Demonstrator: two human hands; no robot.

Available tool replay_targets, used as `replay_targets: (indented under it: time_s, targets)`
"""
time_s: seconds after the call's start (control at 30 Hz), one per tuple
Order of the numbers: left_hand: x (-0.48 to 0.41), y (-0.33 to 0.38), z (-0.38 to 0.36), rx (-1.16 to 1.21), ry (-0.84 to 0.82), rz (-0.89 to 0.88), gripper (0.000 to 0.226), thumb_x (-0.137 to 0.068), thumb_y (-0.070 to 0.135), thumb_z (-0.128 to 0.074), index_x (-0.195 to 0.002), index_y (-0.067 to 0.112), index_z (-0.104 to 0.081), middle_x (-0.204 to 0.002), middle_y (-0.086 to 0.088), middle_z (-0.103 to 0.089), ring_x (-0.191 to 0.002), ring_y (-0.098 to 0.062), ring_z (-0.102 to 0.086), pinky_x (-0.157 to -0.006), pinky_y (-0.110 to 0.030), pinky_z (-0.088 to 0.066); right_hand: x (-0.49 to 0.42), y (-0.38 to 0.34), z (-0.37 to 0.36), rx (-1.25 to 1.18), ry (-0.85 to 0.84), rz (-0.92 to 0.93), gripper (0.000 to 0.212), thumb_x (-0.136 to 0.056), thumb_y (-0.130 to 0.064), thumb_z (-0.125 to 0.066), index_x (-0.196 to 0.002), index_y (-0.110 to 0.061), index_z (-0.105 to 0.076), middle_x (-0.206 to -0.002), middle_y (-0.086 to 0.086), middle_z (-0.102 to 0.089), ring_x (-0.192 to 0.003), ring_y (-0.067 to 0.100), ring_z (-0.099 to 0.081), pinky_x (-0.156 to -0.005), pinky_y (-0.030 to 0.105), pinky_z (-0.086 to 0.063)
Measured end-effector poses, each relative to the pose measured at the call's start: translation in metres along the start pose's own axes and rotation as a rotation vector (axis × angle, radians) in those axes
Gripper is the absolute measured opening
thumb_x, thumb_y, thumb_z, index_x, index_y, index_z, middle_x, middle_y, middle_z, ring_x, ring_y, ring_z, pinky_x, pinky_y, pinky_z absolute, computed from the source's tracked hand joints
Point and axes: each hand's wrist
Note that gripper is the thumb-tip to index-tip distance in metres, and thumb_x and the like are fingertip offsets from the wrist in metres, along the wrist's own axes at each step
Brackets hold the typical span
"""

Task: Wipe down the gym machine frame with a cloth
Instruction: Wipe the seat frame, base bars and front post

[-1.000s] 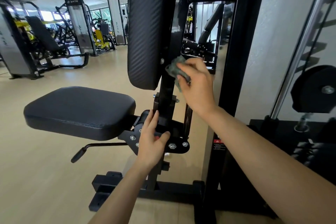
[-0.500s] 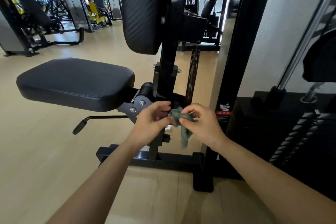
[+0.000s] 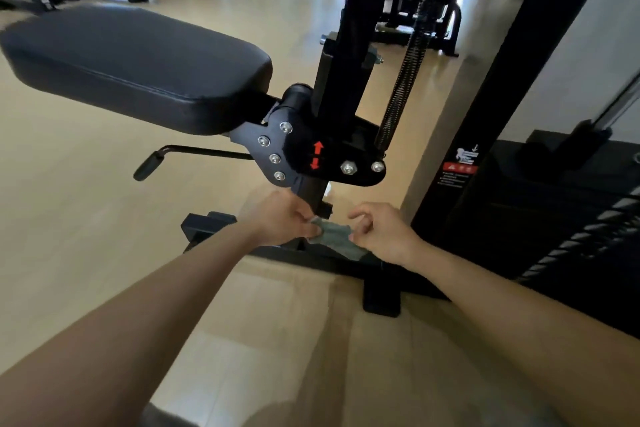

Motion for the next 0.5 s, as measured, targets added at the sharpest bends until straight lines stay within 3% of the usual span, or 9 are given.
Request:
replay_targets:
  time_s: [0.1,0.17,0.23,0.37,0.43,0.5]
  targets:
    - [-0.002,-0.022,-0.014,0.206,0.017,0.139,0.026,-0.082,0.034,-0.082,-0.070,0.012,-0.075,-0.064,-0.001,-0.072,-0.064,-0.019,-0.069,-0.063,-0.032,-0.056,-0.018,0.000,-0.025,0.127,0.073,-0.017,0.007,-0.089,-0.012,-0.073,-0.091,-0.013,-0.079,-0.077,-0.005,-0.067,-0.085,0.015,-0.063,-0.075,0.026,-0.047]
    - [-0.001,-0.039,-0.021,0.405,0.005,0.255,0.031,-0.080,0.033,-0.086,-0.070,0.006,-0.073,-0.060,0.001,-0.072,-0.054,-0.011,-0.067,-0.050,-0.018,-0.049,-0.029,-0.003,-0.043,0.074,0.171,-0.086,0.009,-0.088,-0.016,-0.074,-0.081,-0.021,-0.078,-0.071,-0.014,-0.061,-0.080,0.013,-0.063,-0.072,0.027,-0.049]
    - [-0.004,-0.055,-0.020,0.559,0.017,0.306,0.037,-0.079,0.034,-0.087,-0.069,0.003,-0.070,-0.060,-0.001,-0.071,-0.050,-0.008,-0.064,-0.047,-0.016,-0.047,-0.038,-0.005,-0.063,-0.006,0.315,-0.126,0.014,-0.089,-0.019,-0.074,-0.077,-0.027,-0.074,-0.069,-0.016,-0.060,-0.074,0.012,-0.061,-0.068,0.028,-0.050]
    - [-0.019,-0.077,-0.022,0.844,0.134,0.344,0.032,-0.080,0.032,-0.085,-0.076,0.006,-0.066,-0.074,-0.012,-0.076,-0.058,-0.015,-0.070,-0.054,-0.024,-0.057,-0.049,-0.004,-0.095,-0.372,0.672,-0.246,0.008,-0.087,-0.020,-0.076,-0.079,-0.023,-0.075,-0.069,-0.009,-0.067,-0.069,0.013,-0.064,-0.071,0.034,-0.056]
    - [-0.026,-0.077,-0.035,0.944,0.249,0.352,0.027,-0.086,0.029,-0.081,-0.086,0.006,-0.066,-0.086,-0.018,-0.077,-0.070,-0.022,-0.075,-0.069,-0.036,-0.064,-0.055,-0.008,-0.101,-0.584,0.770,-0.276,0.011,-0.087,-0.015,-0.076,-0.079,-0.023,-0.074,-0.074,-0.009,-0.070,-0.073,0.013,-0.067,-0.074,0.032,-0.058]
    - [-0.032,-0.070,-0.045,0.971,0.402,0.357,0.023,-0.088,0.033,-0.077,-0.090,0.013,-0.066,-0.086,-0.011,-0.075,-0.080,-0.027,-0.074,-0.085,-0.050,-0.061,-0.065,-0.018,-0.103,-0.761,0.820,-0.271,0.018,-0.088,-0.008,-0.073,-0.078,-0.023,-0.071,-0.081,-0.001,-0.073,-0.080,0.020,-0.070,-0.079,0.035,-0.060]
Point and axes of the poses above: each hand's wrist, its own x-axis away from the middle knuckle, its own z-axis out of the back of the hand, y = z × x
